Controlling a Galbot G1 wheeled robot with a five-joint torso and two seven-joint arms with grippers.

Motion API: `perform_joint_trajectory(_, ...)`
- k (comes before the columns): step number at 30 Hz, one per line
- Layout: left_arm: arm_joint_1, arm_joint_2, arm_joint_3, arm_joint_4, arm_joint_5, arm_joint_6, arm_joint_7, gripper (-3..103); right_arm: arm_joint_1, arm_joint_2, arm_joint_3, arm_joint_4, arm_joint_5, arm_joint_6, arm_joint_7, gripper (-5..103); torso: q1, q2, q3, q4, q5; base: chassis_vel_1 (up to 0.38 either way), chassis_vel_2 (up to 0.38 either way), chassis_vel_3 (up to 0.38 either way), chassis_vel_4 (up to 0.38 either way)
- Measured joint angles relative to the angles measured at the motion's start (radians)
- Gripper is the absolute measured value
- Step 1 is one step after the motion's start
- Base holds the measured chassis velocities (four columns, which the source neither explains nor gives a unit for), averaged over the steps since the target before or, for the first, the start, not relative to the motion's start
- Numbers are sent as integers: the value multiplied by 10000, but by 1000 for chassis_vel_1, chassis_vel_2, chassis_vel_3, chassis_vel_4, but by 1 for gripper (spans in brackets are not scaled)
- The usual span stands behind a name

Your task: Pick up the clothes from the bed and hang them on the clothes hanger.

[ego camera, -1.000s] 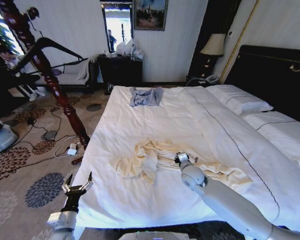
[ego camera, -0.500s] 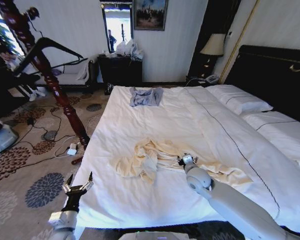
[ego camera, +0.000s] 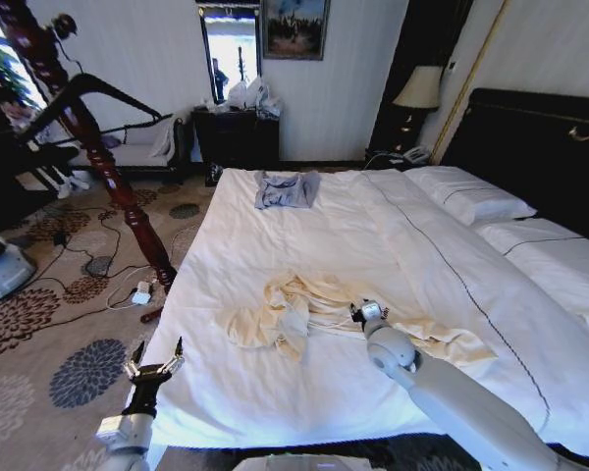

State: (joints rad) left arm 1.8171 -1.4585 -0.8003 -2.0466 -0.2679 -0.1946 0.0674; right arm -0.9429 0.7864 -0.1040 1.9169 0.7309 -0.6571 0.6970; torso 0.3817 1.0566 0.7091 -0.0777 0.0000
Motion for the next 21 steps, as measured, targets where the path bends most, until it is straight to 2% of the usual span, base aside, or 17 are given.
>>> perform_joint_trajectory(1, 0, 0, 0, 0, 0, 0, 0, 100, 0, 0, 0, 0, 0, 0, 0, 30, 0, 0, 0, 0, 0, 0, 0, 0, 0)
perform_joint_trajectory(5, -3, -1, -14, 23, -4, -8, 0, 100, 66, 111, -113, -134, -188, 33, -17, 12, 0, 0, 0, -1, 0, 0, 0, 0, 0)
perform_joint_trajectory(11, -37, -2, -9, 55, -10, -14, 0, 100, 103, 126, -97, -212, -436, 239, -260, 3, 0, 0, 1, 0, 0, 0, 0, 0, 0)
perform_joint_trajectory(14, -85, -1, 31, 28, -42, -1, 0, 100, -35, -5, 227, -247, -1131, 879, -957, 1, 0, 0, 0, -1, 0, 0, 0, 0, 0)
perform_joint_trajectory(16, -89, 3, 38, 13, -61, 8, -1, 100, -48, -23, 271, -247, -1189, 941, -1021, 1, 1, 0, 0, -1, 0, 0, 0, 0, 0)
perform_joint_trajectory(20, -180, 147, 133, -262, -474, 260, -5, 100, -102, -325, 1378, -79, -1390, 2425, -2631, 1, 1, 0, 0, -3, 0, 0, 0, 0, 0)
perform_joint_trajectory(21, -180, 147, 133, -262, -474, 260, -5, 100, -102, -325, 1378, -79, -1390, 2425, -2631, 1, 1, 0, 0, -3, 0, 0, 0, 0, 0)
